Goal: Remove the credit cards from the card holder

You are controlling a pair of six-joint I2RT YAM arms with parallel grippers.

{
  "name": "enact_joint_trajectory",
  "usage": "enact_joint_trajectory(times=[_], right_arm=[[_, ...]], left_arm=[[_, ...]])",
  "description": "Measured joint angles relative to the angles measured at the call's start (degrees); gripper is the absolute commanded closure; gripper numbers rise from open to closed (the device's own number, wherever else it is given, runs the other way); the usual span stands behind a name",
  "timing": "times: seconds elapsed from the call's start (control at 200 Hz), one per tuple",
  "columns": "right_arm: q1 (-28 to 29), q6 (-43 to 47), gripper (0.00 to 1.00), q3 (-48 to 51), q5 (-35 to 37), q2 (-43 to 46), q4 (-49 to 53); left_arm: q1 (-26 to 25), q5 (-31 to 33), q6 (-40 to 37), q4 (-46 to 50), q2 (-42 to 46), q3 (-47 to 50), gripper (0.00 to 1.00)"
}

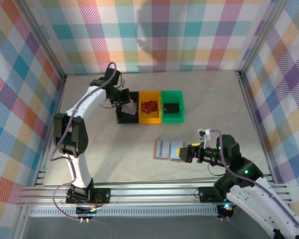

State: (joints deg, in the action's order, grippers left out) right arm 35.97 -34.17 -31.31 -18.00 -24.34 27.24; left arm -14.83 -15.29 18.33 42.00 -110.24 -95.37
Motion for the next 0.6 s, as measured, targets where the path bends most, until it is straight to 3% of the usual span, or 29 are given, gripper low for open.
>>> enact_joint_trajectory(times=[0.6], right_arm=[[0.00, -0.02, 0.01, 1.33, -0.24, 0.92, -0.22]], left_arm=[[0.13, -0.76, -1.46, 5.68, -12.44, -12.46, 1.00]])
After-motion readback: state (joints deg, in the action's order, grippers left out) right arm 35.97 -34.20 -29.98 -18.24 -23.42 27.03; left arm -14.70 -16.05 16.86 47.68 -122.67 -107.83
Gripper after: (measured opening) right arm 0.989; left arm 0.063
